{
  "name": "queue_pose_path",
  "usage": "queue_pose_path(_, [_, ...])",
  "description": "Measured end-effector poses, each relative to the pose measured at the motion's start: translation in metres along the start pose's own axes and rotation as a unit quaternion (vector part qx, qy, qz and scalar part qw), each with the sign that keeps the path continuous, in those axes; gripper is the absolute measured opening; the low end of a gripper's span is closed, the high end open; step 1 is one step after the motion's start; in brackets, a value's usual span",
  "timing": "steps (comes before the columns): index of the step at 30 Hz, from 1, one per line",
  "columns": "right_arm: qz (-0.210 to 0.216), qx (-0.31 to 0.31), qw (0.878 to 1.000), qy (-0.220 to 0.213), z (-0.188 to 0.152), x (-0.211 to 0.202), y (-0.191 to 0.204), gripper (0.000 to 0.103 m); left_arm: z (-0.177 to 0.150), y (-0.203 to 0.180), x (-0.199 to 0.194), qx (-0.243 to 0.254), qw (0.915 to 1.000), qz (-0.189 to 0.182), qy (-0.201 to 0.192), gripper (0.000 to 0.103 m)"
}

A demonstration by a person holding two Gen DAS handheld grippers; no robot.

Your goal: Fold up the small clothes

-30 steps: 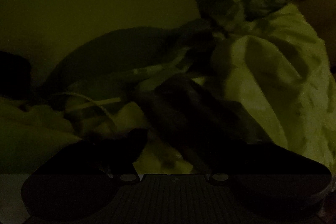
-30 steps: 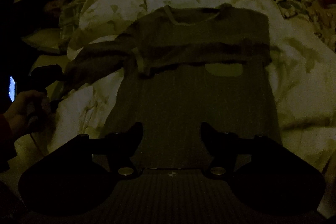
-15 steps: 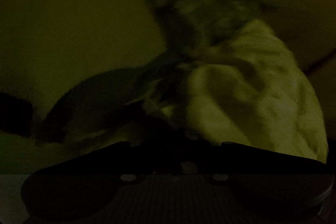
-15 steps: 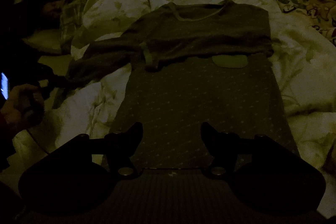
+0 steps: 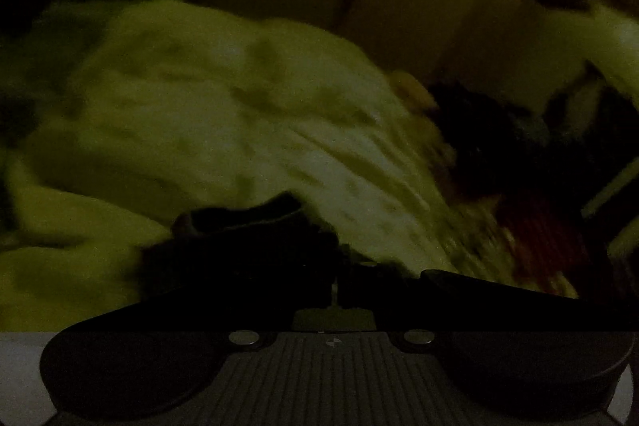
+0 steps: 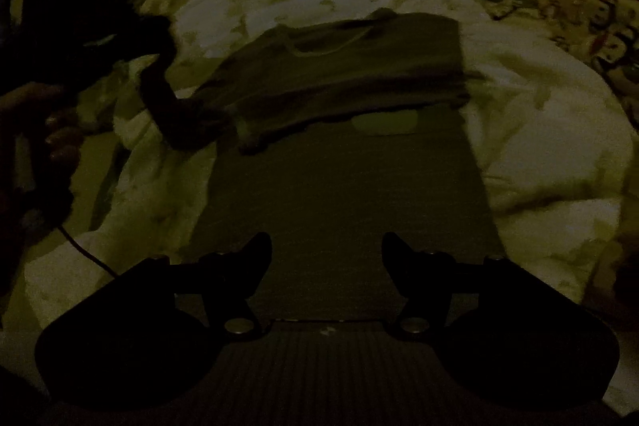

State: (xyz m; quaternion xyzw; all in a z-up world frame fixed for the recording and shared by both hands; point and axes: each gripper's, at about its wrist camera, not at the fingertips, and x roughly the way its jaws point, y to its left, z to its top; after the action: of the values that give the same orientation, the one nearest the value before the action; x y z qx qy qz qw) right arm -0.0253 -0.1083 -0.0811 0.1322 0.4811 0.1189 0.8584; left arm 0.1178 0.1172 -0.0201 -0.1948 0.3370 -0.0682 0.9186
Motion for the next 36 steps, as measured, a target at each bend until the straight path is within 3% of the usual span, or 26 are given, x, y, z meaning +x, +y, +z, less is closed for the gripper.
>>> queue_pose_path(1, [-0.003,0.004,1.0,-0.001,0.0,-0.001,-0.004,0.066,-0.009,-0.013,0.012,0.013,0.9996,-0.012,0.021,0.065])
queue_pose_path(3, [-0.01,0.013,1.0,-0.003,0.0,-0.002,-0.014,0.066,-0.027,-0.033,0.035,0.037,0.9969,-0.032,0.062,0.076])
queue_pose_path(4, [-0.014,0.018,1.0,-0.003,0.0,-0.002,-0.021,0.066,-0.037,-0.042,0.047,0.053,0.9941,-0.042,0.085,0.089])
queue_pose_path(7, [-0.026,0.03,0.999,-0.002,0.0,-0.001,-0.035,0.066,-0.062,-0.056,0.071,0.098,0.9851,-0.035,0.137,0.103])
queue_pose_path(15, [-0.011,0.043,0.999,-0.016,0.026,0.008,-0.062,0.066,-0.074,-0.024,0.038,0.086,0.9862,-0.004,0.142,0.103])
queue_pose_path(19, [0.035,0.042,0.998,-0.026,0.063,0.027,-0.052,0.066,-0.081,0.001,0.003,0.1,0.9824,0.071,0.141,0.103])
queue_pose_path(23, [0.04,-0.035,0.998,-0.036,0.094,0.056,-0.015,0.066,-0.092,0.024,-0.023,0.084,0.9769,0.125,0.152,0.103])
queue_pose_path(28, [0.036,-0.159,0.986,-0.036,0.097,0.089,0.042,0.058,-0.103,0.047,-0.044,0.024,0.9757,0.152,0.156,0.103])
queue_pose_path(31, [-0.007,-0.212,0.977,-0.028,0.091,0.113,0.06,0.047,-0.107,0.052,-0.047,0.013,0.974,0.161,0.159,0.103])
queue_pose_path(34, [-0.02,-0.231,0.973,-0.02,0.09,0.128,0.059,0.029,-0.107,0.055,-0.046,0.006,0.9738,0.16,0.162,0.103])
queue_pose_path(36, [-0.024,-0.234,0.972,-0.011,0.091,0.129,0.053,0.007,-0.106,0.056,-0.045,0.004,0.9741,0.159,0.16,0.103])
